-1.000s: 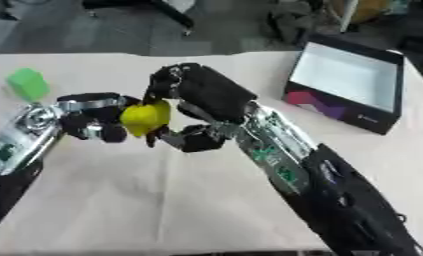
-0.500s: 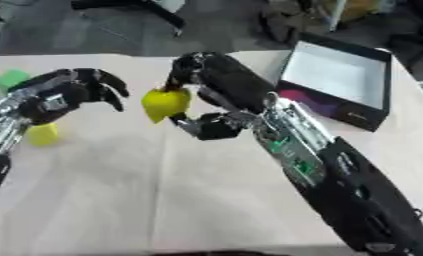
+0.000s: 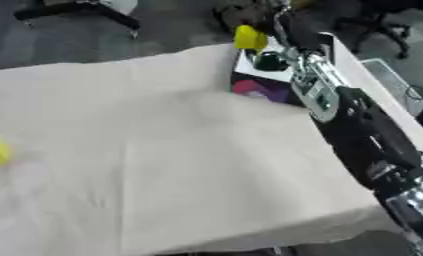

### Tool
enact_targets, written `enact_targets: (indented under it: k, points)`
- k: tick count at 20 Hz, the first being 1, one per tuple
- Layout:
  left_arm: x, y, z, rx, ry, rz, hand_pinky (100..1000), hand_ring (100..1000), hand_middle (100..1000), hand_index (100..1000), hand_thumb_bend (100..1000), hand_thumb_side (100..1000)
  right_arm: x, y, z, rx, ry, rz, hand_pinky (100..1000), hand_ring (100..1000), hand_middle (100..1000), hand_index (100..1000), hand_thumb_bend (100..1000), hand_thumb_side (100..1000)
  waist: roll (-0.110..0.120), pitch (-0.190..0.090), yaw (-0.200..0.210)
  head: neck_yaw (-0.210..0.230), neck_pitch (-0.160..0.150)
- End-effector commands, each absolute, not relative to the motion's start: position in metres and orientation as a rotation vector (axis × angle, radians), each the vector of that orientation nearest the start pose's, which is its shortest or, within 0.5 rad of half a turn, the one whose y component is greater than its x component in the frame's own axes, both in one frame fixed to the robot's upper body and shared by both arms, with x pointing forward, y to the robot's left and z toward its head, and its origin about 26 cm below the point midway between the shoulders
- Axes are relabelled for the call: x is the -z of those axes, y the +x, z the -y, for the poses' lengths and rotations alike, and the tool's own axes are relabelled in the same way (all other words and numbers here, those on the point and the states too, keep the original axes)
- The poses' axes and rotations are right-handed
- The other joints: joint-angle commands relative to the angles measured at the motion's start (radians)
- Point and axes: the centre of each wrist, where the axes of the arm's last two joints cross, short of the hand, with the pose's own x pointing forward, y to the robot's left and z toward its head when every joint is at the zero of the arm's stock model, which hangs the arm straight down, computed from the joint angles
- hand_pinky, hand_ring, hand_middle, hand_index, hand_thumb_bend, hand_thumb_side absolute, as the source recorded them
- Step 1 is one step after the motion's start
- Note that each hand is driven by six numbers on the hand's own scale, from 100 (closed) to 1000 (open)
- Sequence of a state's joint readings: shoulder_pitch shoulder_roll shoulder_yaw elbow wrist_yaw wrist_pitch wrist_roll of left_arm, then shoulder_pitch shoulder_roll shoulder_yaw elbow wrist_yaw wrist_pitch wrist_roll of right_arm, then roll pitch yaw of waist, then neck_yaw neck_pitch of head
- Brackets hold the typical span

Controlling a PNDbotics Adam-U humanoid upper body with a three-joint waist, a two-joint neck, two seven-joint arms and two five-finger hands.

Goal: Pick up the objects with one hand, pass them to the other hand, and then place them into the box on the other side of the table.

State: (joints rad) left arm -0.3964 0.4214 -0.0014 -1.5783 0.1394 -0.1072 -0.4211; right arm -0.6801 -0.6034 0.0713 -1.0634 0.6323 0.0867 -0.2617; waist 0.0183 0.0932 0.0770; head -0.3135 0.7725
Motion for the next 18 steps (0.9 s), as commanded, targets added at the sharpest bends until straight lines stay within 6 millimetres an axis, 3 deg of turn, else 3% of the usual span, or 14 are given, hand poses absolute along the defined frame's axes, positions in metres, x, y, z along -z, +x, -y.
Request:
enact_targets:
  k: [1,2,4,5,6,8,11,13,14,15,16,17,18]
  points:
    - [-0.164,0.352,-0.310,0.691,-0.058,2.037,790,626,676,790,511,674,-0.157,0.430,0.432,-0.476,-1.405,1.407,624,569,475,485,346,100,0.002,-0.004,0.016,-0.051,-0.003]
    - [-0.165,0.350,-0.310,0.674,-0.053,2.049,790,626,675,789,511,673,-0.154,0.430,0.442,-0.445,-1.429,1.368,627,574,481,522,344,100,0.003,-0.001,0.026,-0.065,-0.003]
    - [-0.167,0.346,-0.310,0.649,-0.050,2.067,791,626,675,789,511,671,-0.146,0.428,0.458,-0.424,-1.462,1.277,655,622,552,758,618,105,0.003,0.005,0.041,-0.089,-0.003]
    - [-0.168,0.344,-0.310,0.643,-0.049,2.073,790,626,675,790,511,671,-0.144,0.428,0.463,-0.428,-1.475,1.233,661,628,565,796,722,177,0.003,0.007,0.046,-0.097,-0.003]
    - [-0.168,0.343,-0.311,0.639,-0.047,2.076,790,626,675,790,510,671,-0.144,0.427,0.467,-0.429,-1.502,1.196,669,640,583,852,869,304,0.003,0.008,0.049,-0.102,-0.003]
    - [-0.169,0.341,-0.311,0.634,-0.044,2.077,791,626,675,790,510,671,-0.148,0.427,0.469,-0.435,-1.580,1.156,675,647,596,914,986,399,0.002,0.009,0.052,-0.106,-0.003]
    - [-0.170,0.341,-0.312,0.634,-0.038,2.076,791,627,675,790,508,672,-0.162,0.429,0.464,-0.451,-1.687,1.180,681,649,605,969,1000,467,-0.001,0.009,0.047,-0.102,-0.003]
    - [-0.170,0.342,-0.313,0.639,-0.028,2.072,791,627,675,789,505,672,-0.176,0.429,0.456,-0.472,-1.730,1.244,680,645,600,968,1000,438,-0.004,0.008,0.043,-0.093,-0.003]
    - [-0.171,0.343,-0.314,0.641,-0.018,2.069,791,627,675,789,502,668,-0.185,0.429,0.449,-0.484,-1.746,1.306,678,645,599,956,973,354,-0.004,0.007,0.040,-0.078,-0.003]
    - [-0.171,0.343,-0.316,0.643,-0.004,2.067,790,627,675,789,500,664,-0.194,0.427,0.439,-0.508,-1.754,1.379,682,649,604,945,870,286,-0.005,0.006,0.037,-0.054,-0.003]
    - [-0.172,0.344,-0.318,0.648,0.017,2.064,790,627,675,789,499,662,-0.202,0.424,0.426,-0.543,-1.746,1.460,682,650,606,944,827,289,-0.005,0.006,0.034,-0.021,-0.003]
    - [-0.174,0.346,-0.321,0.656,0.043,2.060,790,627,675,784,496,646,-0.209,0.420,0.411,-0.591,-1.726,1.547,690,656,613,942,680,264,-0.006,0.005,0.031,0.026,-0.003]
    - [-0.175,0.347,-0.324,0.666,0.072,2.054,790,627,675,784,496,646,-0.215,0.414,0.396,-0.639,-1.703,1.628,690,656,613,942,680,264,-0.006,0.005,0.028,0.067,-0.003]
